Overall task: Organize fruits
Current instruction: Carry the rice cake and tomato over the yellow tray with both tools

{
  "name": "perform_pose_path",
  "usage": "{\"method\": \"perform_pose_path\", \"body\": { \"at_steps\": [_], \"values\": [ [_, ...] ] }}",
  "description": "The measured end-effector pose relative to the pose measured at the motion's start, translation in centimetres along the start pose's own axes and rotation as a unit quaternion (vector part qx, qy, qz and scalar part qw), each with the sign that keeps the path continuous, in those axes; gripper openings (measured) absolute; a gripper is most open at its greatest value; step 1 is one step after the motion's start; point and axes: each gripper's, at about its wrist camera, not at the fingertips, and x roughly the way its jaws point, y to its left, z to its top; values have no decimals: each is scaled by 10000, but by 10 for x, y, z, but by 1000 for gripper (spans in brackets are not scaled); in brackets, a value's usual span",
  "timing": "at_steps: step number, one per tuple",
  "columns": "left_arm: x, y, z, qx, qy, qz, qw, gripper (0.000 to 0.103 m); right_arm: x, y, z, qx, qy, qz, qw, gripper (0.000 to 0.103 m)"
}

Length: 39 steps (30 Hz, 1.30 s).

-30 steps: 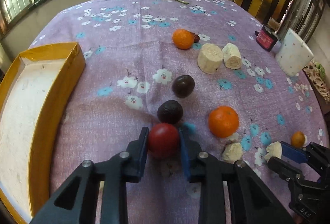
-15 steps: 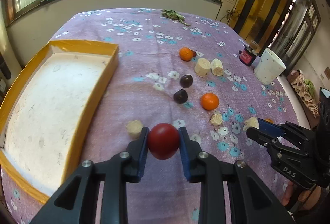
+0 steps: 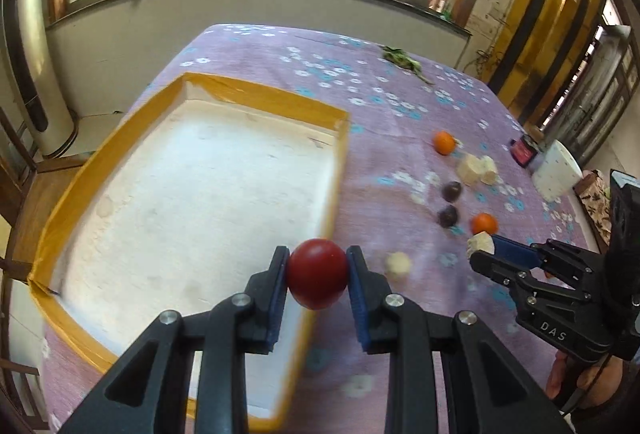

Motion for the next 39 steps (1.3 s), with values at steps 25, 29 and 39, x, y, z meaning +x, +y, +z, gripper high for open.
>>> {"method": "perform_pose_path", "body": {
  "at_steps": [25,29,39],
  "values": [
    [124,118,107,-284,529,513,9969,31,170,67,144,182,632,117,9978,28],
    [128,122,110,-259,517,548,9968,31,174,70,148,62,661,12,9978,28],
    [123,126,105,-126,494,713,9962,33,169,67,142,14,655,-189,9977,37]
  ]
}}
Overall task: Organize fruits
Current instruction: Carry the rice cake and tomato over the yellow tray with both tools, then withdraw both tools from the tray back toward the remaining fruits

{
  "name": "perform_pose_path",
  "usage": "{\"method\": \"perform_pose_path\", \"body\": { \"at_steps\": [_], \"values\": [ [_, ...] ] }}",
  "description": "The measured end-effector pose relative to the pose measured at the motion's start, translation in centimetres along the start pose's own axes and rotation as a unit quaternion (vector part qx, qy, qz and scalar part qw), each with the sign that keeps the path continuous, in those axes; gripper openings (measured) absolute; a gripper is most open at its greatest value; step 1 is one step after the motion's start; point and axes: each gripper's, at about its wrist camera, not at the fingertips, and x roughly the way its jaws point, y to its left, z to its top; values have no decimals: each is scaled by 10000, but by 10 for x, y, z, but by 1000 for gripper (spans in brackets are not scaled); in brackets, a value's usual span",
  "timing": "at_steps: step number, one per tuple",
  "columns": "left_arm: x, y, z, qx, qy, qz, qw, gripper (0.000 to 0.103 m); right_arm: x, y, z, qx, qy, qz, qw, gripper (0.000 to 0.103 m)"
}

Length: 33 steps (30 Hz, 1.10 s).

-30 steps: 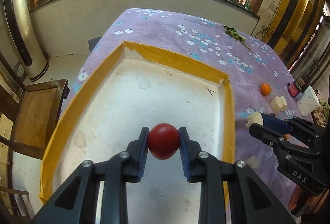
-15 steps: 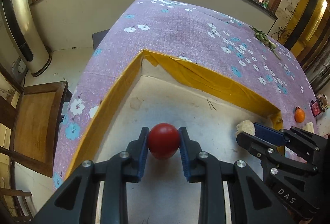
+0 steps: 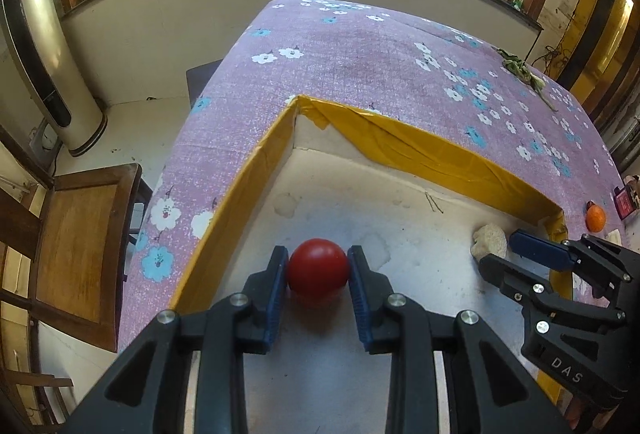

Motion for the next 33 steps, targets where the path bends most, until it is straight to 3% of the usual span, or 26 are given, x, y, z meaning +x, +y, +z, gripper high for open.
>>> {"method": "perform_pose_path", "body": {
  "at_steps": [3,10,15,19,27,33],
  "values": [
    [-4,1,-6,-46,-13,98,9999,35,-10,0,-4,18,-53,-51,10000,37],
    [-27,1,-29,-158,-178,340,9991,54,-52,-7,-32,188,-254,81,9995,37],
    [-53,-9,-50,-214,-363,327,9986,57,-83,-12,-56,222,-444,99,9987,37],
    [-81,-34,-69,-245,-727,361,9964,69,-107,-23,-83,279,-524,133,9981,37],
    [-124,-100,-102,-84,-1102,-29,9939,79,-147,-66,-145,575,-549,-24,9968,37],
    [-131,-142,-125,134,-992,-240,9947,80,-179,-106,-190,796,-774,-495,9926,53]
  ]
}}
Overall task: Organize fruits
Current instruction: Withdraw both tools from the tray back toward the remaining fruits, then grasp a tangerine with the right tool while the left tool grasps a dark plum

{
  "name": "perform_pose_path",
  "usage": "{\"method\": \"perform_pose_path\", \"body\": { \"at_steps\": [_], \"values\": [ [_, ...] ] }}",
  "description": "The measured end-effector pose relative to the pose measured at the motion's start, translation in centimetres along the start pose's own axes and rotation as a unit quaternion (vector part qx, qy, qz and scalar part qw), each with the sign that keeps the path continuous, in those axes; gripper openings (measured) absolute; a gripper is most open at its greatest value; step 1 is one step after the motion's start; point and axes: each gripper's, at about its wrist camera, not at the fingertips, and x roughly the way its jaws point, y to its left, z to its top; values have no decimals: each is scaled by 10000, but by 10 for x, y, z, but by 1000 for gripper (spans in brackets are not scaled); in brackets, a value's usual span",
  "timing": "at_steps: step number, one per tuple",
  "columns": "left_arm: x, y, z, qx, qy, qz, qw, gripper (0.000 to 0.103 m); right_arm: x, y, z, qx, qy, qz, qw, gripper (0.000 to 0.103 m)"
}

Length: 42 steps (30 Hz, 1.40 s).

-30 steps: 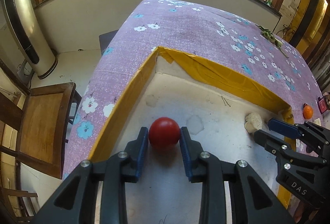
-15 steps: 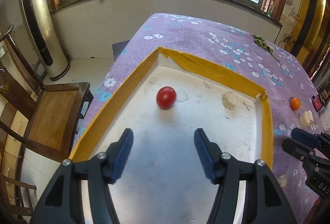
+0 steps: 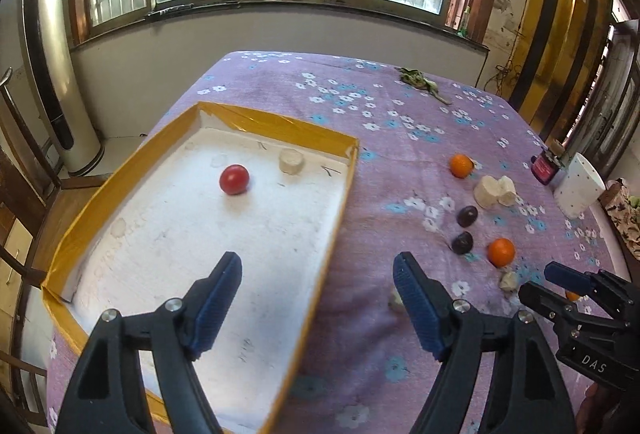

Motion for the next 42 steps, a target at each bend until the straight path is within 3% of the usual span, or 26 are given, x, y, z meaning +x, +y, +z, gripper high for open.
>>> {"method": "perform_pose_path", "body": {
  "at_steps": [6,11,17,26,28,29,30,42],
  "values": [
    [6,-33,-20,198,236,-134,9994,82,-15,-50,-28,357,-35,-315,9989,53],
    [11,-57,-32,384,437,-193,9981,82,-16,-68,-35,452,-24,-308,9985,53],
    [10,-72,-40,667,538,-108,9963,83,4,-67,-20,311,53,33,9995,53],
    [15,-62,-45,584,721,144,9956,83,69,-57,13,18,392,256,9989,53],
    [18,-61,-45,561,749,181,9954,83,80,-56,15,-58,441,276,9986,50],
    [20,-61,-44,546,769,183,9954,83,83,-57,15,-54,462,338,9983,39],
    [22,-61,-43,534,783,179,9953,83,86,-58,15,-53,489,433,9978,35],
    [79,-115,-4,672,864,-327,9935,83,47,-102,-5,186,165,142,9996,35]
  ]
}}
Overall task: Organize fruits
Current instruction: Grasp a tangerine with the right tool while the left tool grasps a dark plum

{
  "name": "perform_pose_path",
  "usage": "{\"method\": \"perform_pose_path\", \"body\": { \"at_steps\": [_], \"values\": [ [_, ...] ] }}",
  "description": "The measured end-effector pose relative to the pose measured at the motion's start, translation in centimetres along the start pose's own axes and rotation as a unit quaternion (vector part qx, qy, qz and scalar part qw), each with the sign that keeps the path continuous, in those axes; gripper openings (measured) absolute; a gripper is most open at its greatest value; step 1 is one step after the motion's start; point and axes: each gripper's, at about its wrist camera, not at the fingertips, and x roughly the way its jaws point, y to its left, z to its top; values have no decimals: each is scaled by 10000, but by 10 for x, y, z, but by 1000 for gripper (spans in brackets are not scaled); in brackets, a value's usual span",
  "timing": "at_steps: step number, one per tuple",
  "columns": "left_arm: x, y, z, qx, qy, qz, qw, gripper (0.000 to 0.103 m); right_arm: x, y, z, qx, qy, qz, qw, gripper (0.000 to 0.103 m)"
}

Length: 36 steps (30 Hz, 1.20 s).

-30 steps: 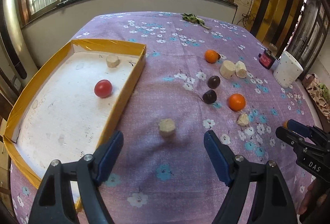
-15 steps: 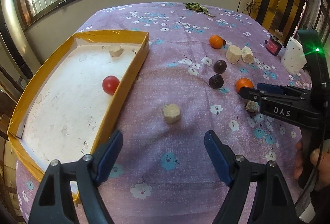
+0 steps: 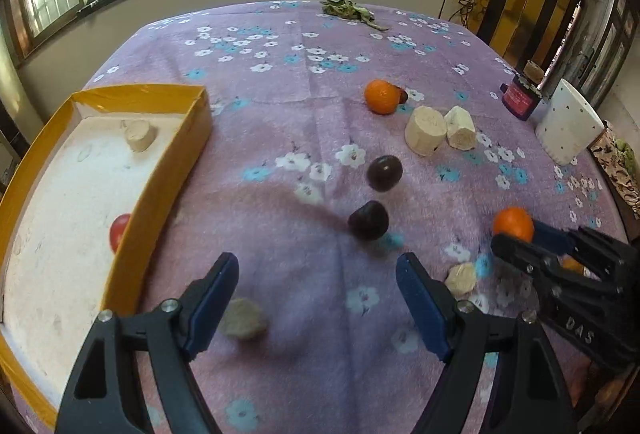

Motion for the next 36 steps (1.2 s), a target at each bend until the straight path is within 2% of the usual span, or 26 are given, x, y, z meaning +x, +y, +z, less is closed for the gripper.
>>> {"method": "perform_pose_path", "body": {
  "at_steps": [3,6,7,9,18,26,36],
  "values": [
    [15,-7,12,-67,120,-230,9996,75,-3,-6,-3,86,-17,-29,10000,35],
    [30,-14,16,-16,284,-332,9990,57,-6,-10,-5,171,-47,26,9998,35],
    [35,-14,16,-25,340,-336,9989,42,-7,-10,-5,184,-55,43,9998,35],
    [34,-16,16,64,178,-384,9991,26,-8,-11,-6,220,-69,81,9997,35],
    [1,-5,4,-38,60,-685,9976,25,-18,-6,-13,170,-135,-63,9997,35],
    [-27,4,-25,-105,7,-784,9969,25,-42,9,-25,71,-260,-239,9993,35],
    [-51,15,-36,-75,-157,-857,9962,25,-51,35,-34,83,-224,-256,9994,35]
  ]
}}
